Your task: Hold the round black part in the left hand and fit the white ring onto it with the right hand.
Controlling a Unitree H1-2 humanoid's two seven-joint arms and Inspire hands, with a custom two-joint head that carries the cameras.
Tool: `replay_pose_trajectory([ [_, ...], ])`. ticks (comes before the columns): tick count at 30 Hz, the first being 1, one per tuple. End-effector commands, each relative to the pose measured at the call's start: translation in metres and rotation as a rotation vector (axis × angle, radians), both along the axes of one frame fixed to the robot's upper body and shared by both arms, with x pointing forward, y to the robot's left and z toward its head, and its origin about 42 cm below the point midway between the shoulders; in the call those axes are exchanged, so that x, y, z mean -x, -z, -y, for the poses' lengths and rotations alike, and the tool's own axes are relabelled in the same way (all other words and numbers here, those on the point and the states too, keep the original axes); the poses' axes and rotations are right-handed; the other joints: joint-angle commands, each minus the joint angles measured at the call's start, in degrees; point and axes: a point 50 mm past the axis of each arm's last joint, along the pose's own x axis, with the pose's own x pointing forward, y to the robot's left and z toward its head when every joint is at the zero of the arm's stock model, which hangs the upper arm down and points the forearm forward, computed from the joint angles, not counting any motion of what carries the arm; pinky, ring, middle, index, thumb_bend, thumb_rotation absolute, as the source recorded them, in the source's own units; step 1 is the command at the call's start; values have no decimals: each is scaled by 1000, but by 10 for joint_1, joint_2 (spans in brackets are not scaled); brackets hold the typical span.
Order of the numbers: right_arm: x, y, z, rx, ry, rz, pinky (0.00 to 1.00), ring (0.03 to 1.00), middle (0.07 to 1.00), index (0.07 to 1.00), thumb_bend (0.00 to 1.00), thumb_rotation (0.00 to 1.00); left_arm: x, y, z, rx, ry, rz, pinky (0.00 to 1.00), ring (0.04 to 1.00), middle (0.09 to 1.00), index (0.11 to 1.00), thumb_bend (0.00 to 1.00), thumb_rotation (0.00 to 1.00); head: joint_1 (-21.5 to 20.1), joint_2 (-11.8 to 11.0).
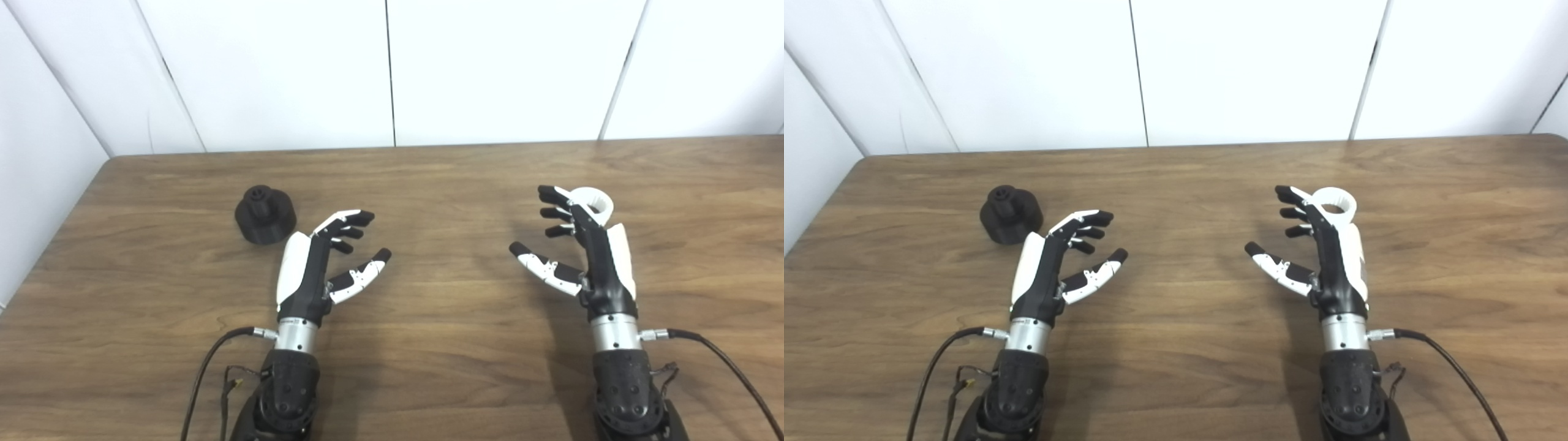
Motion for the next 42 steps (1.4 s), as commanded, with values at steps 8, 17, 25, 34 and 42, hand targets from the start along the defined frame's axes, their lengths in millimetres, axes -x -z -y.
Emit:
replay_pose_trajectory([
  [8,4,5,-6,-6,-23,1,596,725,798,793,619,190,-8,-16,3,71,25,100,586,742,839,729,557,269,2,1],
  [17,4,4,-5,4,-22,-4,583,720,798,794,620,189,-9,-17,5,99,36,105,582,738,826,732,558,248,12,2],
  [25,4,8,16,10,-26,-12,584,726,801,797,606,174,-10,-13,25,69,42,98,574,717,793,739,562,254,131,-24],
  [34,0,16,29,3,-37,-10,580,720,804,803,624,233,-12,-9,33,68,32,94,583,725,799,742,561,267,147,-32],
  [42,-1,17,28,6,-34,-3,580,716,800,801,627,244,-13,-11,29,51,25,92,603,732,803,739,561,277,148,-33],
])
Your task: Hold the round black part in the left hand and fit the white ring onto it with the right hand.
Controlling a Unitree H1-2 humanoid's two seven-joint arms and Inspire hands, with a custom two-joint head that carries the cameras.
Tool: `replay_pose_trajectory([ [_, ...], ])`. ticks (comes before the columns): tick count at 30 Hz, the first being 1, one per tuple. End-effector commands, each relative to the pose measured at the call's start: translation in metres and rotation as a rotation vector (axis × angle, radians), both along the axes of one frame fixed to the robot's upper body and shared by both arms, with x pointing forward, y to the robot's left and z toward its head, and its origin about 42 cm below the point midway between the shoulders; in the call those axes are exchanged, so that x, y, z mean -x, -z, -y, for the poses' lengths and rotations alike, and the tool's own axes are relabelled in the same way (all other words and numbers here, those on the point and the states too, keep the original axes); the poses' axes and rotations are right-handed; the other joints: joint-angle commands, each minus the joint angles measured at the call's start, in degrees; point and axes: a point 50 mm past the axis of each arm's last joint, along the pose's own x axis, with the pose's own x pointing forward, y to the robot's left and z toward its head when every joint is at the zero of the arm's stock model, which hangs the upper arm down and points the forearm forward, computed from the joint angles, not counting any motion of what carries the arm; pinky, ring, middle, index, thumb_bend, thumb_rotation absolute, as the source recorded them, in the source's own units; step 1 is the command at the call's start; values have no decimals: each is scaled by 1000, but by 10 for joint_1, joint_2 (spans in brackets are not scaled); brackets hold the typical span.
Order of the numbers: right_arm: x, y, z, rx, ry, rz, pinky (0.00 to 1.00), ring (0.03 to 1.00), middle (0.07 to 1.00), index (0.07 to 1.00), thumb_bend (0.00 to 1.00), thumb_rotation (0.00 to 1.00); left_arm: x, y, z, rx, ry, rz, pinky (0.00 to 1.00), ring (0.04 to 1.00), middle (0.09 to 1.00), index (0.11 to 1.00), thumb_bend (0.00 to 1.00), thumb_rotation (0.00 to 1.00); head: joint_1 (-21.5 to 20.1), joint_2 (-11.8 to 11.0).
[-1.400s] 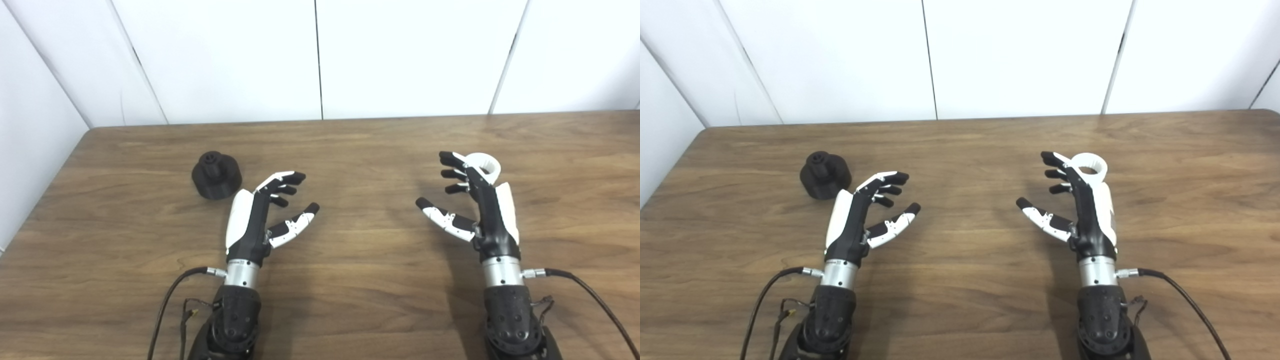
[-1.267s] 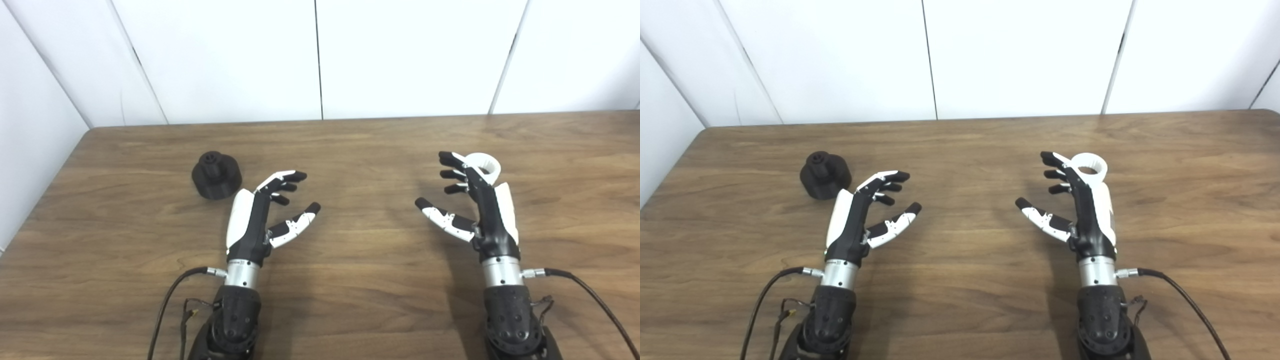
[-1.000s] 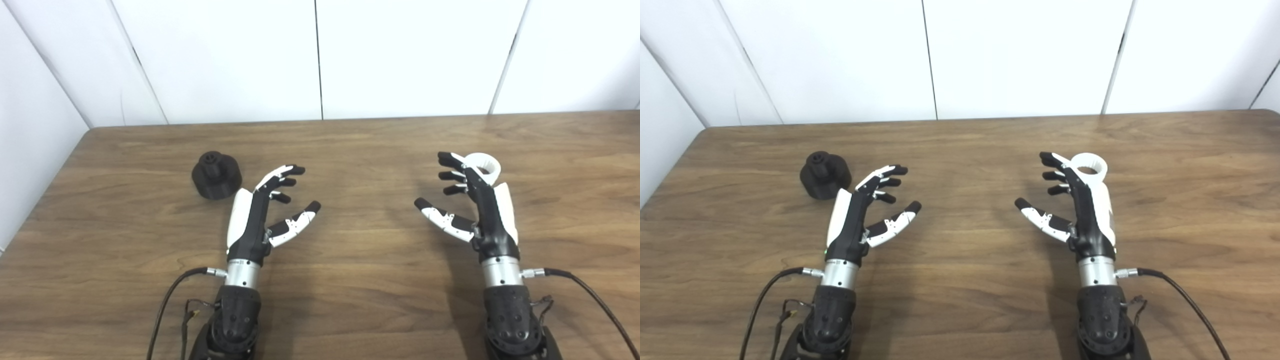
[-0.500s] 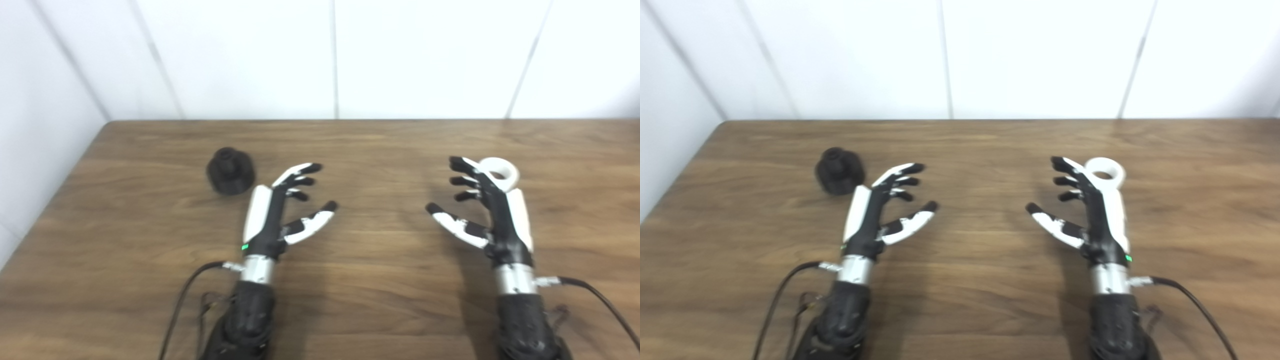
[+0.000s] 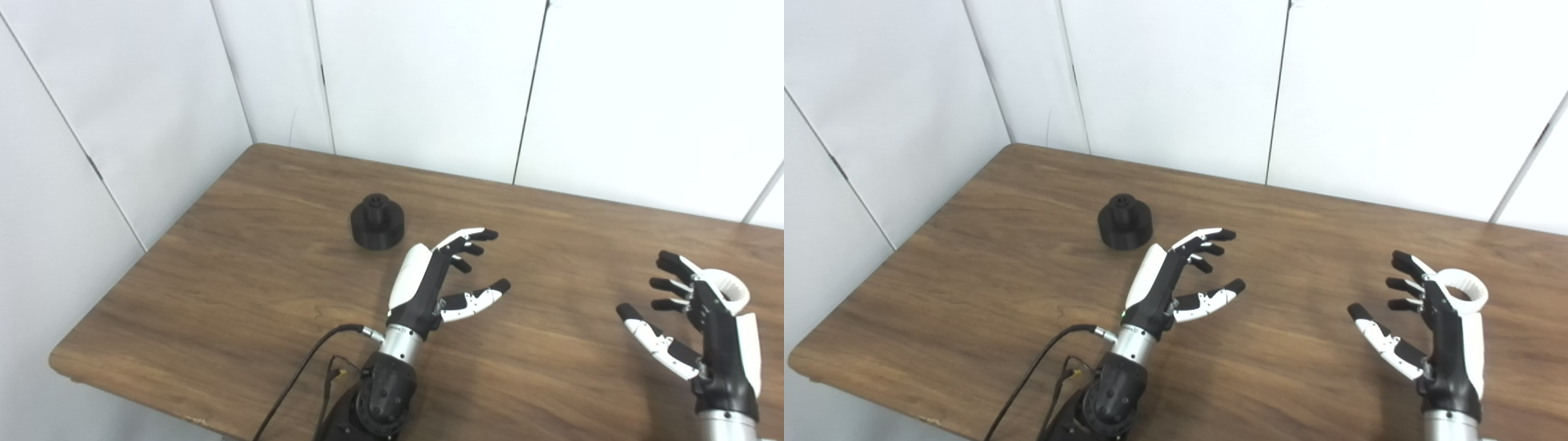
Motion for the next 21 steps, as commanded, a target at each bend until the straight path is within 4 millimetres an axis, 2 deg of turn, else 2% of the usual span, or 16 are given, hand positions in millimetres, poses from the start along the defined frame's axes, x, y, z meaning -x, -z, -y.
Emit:
replay_pose_trajectory([
  [1,3,14,16,60,18,-13,581,716,800,802,628,249,-6,-12,1,-10,0,52,614,733,803,739,563,286,0,1],
  [11,5,15,16,55,25,-12,578,713,797,798,632,258,-7,-23,-14,-128,-59,78,643,778,807,727,584,315,0,2],
  [14,5,16,16,56,28,-12,570,709,796,797,635,262,-8,-27,-21,-200,-96,105,660,768,803,732,588,347,1,2],
  [17,5,16,17,54,28,-15,572,711,797,800,633,266,-9,-33,-27,-227,-125,121,669,764,799,732,604,334,1,2],
  [21,5,17,18,51,27,-13,577,715,800,801,638,266,-9,-39,-33,-247,-156,130,695,810,832,747,634,337,1,3],
])
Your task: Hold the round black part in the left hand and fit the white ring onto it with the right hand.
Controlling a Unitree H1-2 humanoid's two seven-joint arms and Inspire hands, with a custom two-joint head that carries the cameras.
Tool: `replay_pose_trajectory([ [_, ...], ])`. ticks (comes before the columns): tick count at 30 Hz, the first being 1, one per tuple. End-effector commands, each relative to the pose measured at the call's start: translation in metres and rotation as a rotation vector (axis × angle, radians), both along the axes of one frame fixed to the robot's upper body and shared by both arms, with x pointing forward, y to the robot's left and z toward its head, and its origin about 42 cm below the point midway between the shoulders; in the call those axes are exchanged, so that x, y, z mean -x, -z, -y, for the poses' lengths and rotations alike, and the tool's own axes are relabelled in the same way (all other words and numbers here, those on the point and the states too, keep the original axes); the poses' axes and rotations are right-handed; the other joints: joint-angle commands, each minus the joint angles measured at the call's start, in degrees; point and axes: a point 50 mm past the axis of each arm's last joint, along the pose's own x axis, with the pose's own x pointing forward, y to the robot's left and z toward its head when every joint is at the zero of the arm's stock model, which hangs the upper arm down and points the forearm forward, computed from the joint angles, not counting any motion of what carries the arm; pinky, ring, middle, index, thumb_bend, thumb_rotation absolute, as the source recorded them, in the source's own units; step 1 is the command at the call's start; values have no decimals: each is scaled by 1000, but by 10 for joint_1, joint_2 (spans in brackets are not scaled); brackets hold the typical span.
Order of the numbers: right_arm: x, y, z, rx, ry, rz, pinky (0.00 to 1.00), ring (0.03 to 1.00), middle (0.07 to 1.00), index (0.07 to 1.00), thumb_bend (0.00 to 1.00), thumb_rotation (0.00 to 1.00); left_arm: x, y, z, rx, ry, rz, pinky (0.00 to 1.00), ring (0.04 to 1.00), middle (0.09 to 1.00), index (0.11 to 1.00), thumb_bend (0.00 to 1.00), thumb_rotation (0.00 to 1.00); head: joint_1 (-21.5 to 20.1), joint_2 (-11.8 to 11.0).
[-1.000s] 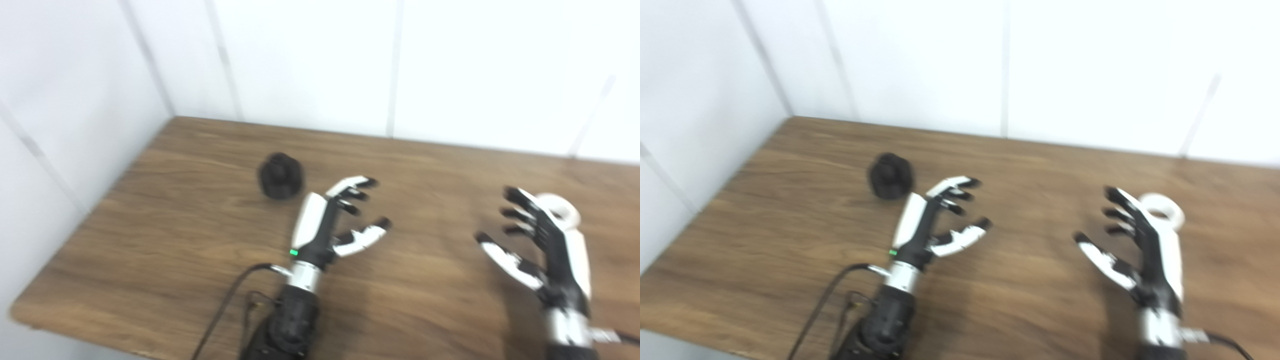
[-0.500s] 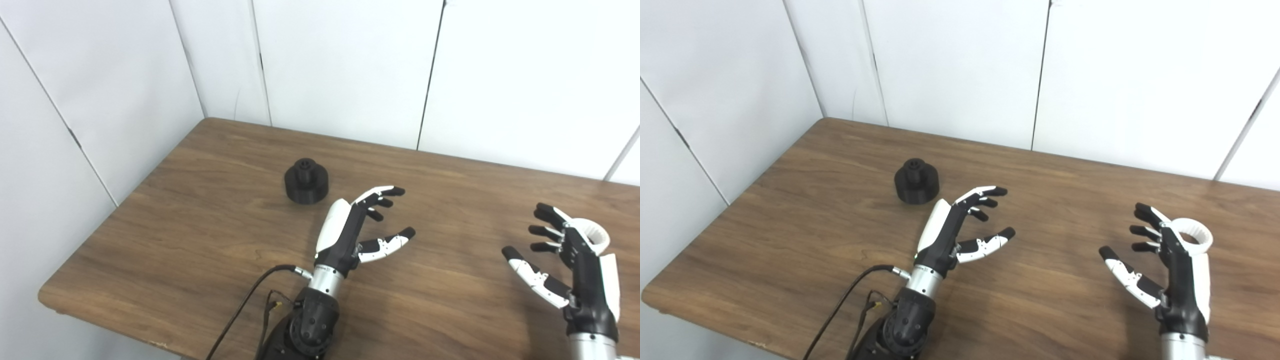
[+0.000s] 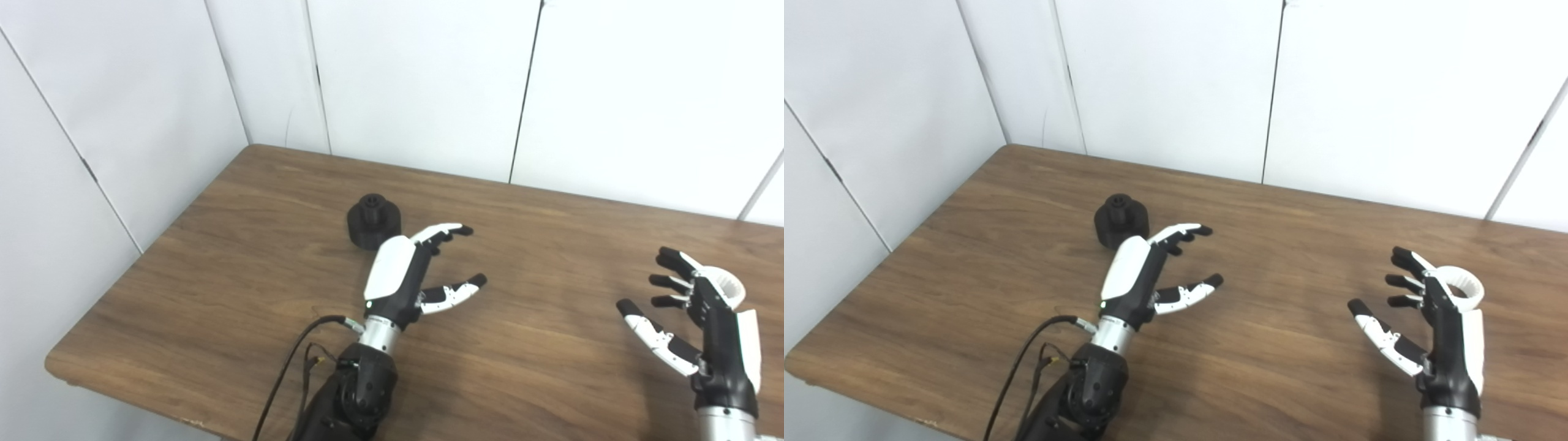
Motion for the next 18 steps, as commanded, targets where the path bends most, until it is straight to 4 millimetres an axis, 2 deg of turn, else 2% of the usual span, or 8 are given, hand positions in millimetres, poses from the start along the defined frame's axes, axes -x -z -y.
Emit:
replay_pose_trajectory([
  [1,6,17,18,57,19,-24,574,713,798,799,638,266,-8,-28,-3,-20,-19,105,701,821,839,751,640,342,0,0],
  [12,5,17,21,58,22,-24,584,716,798,795,642,252,-15,-49,-30,-56,-98,162,707,831,832,752,658,324,4,1],
  [18,3,17,22,68,26,-29,582,713,796,795,639,248,-21,-57,-46,-98,-154,189,711,833,839,752,669,356,6,2],
])
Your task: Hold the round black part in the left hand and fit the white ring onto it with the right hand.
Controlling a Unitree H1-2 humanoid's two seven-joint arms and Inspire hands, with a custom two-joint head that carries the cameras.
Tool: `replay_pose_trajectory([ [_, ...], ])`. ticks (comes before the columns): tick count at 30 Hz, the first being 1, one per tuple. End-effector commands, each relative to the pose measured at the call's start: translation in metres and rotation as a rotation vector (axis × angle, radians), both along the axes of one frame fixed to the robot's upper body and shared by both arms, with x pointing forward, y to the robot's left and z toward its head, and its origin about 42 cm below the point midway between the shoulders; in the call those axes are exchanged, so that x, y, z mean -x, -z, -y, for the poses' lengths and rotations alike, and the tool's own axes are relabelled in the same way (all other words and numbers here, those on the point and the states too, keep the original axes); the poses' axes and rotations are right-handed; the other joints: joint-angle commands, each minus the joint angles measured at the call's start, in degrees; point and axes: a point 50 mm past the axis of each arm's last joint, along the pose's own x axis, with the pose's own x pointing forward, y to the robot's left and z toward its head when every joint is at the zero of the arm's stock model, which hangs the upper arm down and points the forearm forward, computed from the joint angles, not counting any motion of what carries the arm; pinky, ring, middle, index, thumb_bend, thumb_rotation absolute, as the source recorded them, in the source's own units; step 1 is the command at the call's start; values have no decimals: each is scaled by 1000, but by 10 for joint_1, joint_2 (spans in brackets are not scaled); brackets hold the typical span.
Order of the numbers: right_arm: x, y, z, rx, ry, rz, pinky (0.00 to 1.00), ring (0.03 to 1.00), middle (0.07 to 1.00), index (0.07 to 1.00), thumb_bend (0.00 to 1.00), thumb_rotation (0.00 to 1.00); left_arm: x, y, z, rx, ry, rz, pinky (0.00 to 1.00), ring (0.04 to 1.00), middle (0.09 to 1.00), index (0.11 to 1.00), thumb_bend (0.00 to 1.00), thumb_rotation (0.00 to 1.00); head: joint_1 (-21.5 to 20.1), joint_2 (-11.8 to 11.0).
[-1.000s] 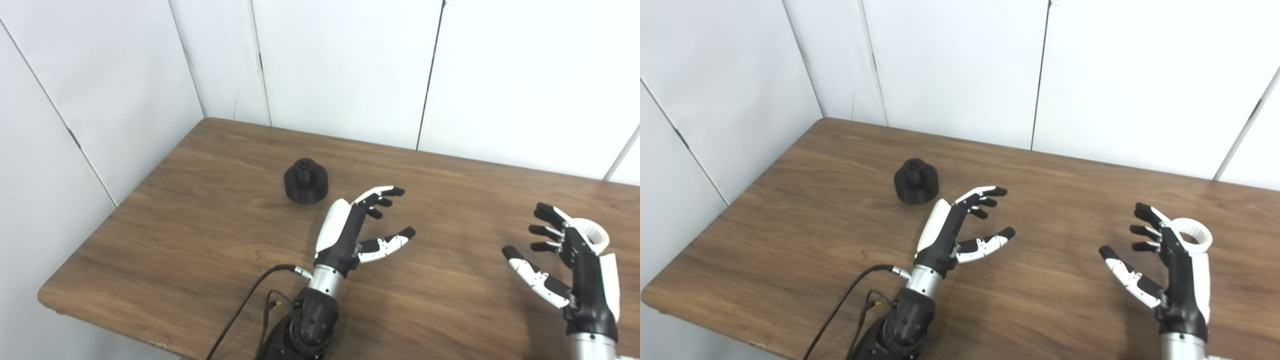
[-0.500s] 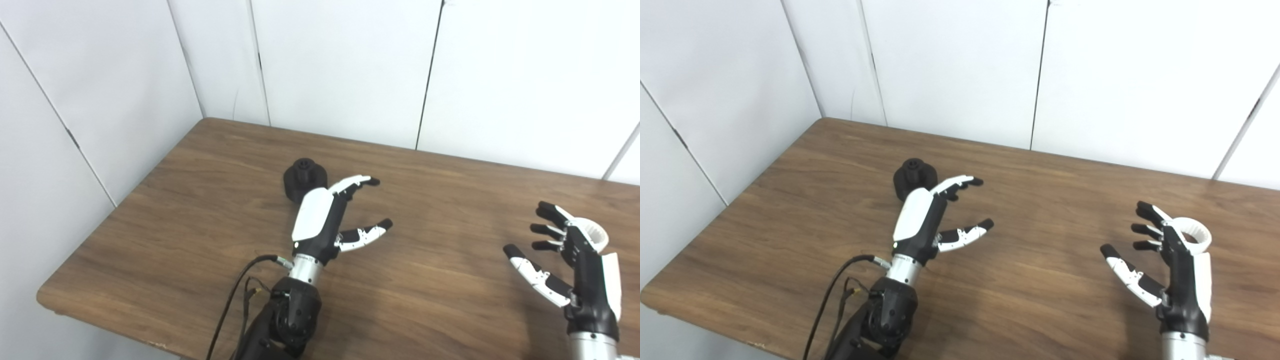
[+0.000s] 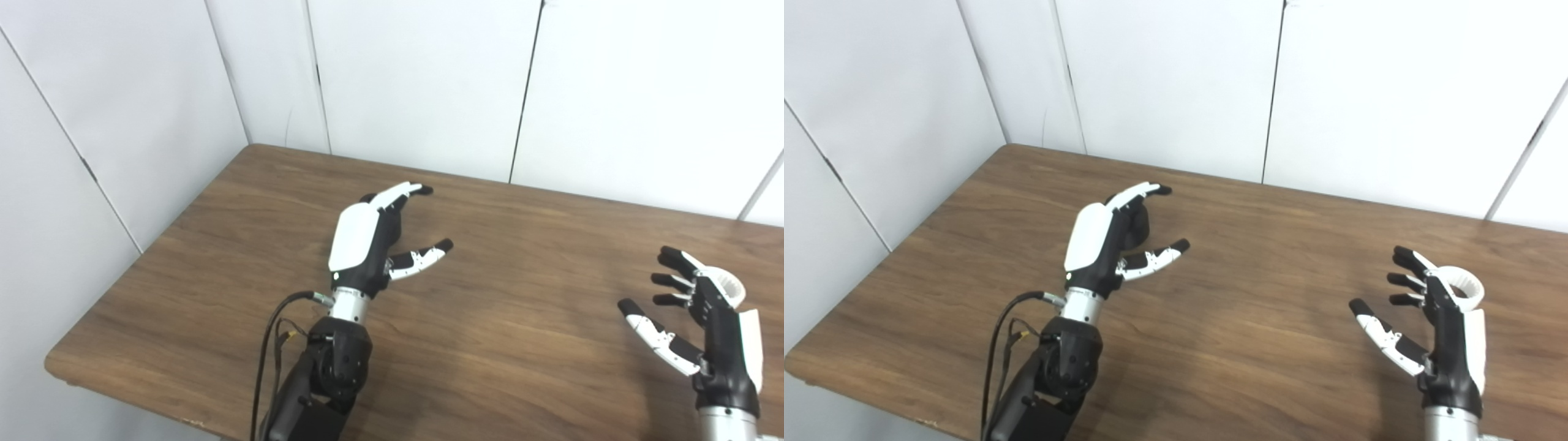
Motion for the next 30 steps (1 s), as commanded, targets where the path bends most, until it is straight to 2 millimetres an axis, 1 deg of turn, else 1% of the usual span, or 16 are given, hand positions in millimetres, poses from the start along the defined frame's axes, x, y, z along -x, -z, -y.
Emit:
replay_pose_trajectory([
  [1,4,17,22,74,26,-31,579,712,794,795,637,245,-13,-28,-12,-36,-40,113,721,838,839,755,670,357,1,1],
  [8,3,17,23,72,21,-31,584,712,797,794,627,232,-23,-39,-34,-78,-103,130,753,884,871,788,677,379,4,1],
  [10,3,17,23,77,23,-33,581,712,796,797,625,237,-25,-42,-41,-92,-122,124,765,895,882,803,684,403,4,1],
  [16,2,17,22,74,23,-40,582,713,794,794,632,237,-32,-45,-61,-143,-151,96,772,917,905,828,701,423,6,2],
  [18,2,17,23,73,22,-44,586,715,795,795,632,242,-33,-45,-65,-151,-161,90,789,923,912,837,708,429,6,2],
  [24,1,17,24,81,21,-43,589,715,795,794,632,243,-38,-45,-73,-165,-186,71,794,926,920,842,742,420,7,3],
  [30,1,15,25,76,23,-44,588,713,795,793,630,241,-44,-42,-80,-213,-213,6,859,967,960,859,829,520,8,4],
])
